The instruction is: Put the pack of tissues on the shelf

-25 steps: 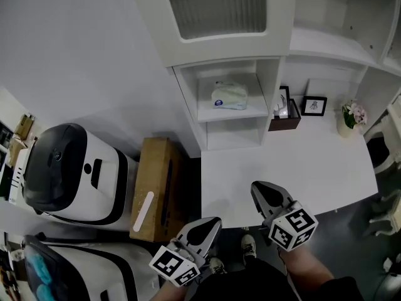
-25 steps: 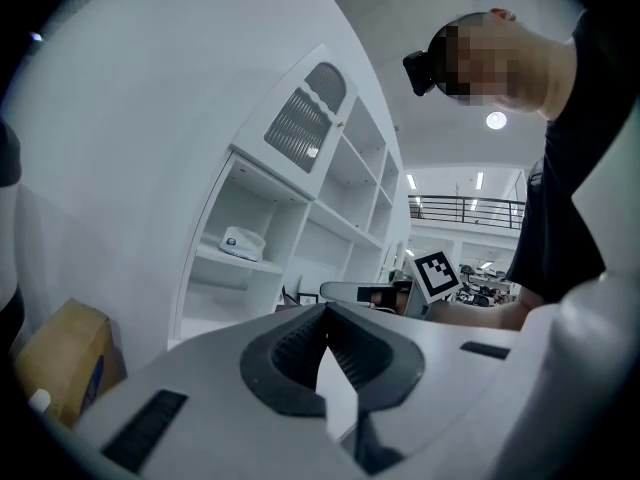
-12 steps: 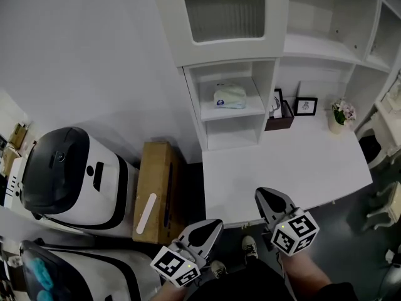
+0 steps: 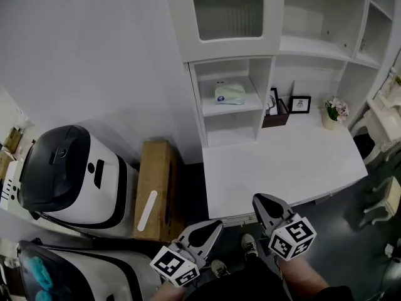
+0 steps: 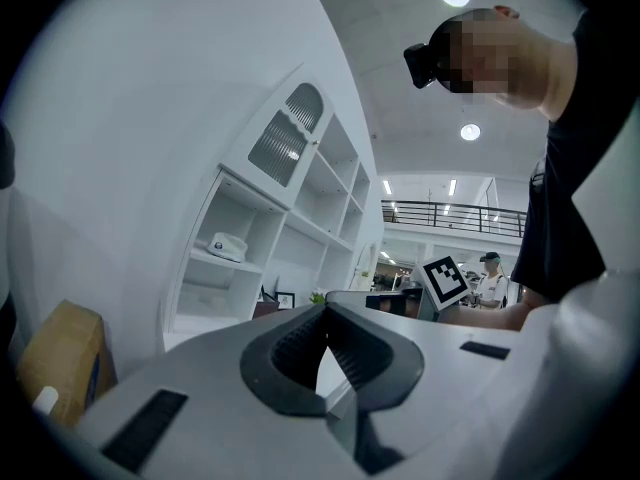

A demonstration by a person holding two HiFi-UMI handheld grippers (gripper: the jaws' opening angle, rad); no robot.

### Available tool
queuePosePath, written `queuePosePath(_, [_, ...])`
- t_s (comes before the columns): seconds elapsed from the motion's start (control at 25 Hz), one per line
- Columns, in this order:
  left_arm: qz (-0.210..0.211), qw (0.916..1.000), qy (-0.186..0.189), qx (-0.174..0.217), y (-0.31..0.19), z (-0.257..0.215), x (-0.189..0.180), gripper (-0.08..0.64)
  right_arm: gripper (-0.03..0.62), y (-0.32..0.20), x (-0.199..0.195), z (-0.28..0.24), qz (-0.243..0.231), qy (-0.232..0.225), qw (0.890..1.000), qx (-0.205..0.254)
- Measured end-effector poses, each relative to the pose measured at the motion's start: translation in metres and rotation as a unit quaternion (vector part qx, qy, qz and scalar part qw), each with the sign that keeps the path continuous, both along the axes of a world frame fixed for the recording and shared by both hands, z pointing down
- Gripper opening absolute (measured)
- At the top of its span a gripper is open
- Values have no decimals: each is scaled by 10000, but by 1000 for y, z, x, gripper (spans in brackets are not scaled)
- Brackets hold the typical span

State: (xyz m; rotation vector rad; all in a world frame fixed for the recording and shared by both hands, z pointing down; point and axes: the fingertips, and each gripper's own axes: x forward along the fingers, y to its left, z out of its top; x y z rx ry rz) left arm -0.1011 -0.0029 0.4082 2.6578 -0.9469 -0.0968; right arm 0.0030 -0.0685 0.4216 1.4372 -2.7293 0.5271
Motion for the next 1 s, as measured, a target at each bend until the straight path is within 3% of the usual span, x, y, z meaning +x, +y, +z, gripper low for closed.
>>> queuePosePath(0.6, [291, 9996, 25, -2, 50, 5, -7, 5, 5, 69, -16, 7, 77, -14, 10000, -36])
queuePosePath(1.0, [465, 9989, 21, 27, 56, 5, -1, 5, 5, 85, -15, 9, 165, -42, 9998, -108])
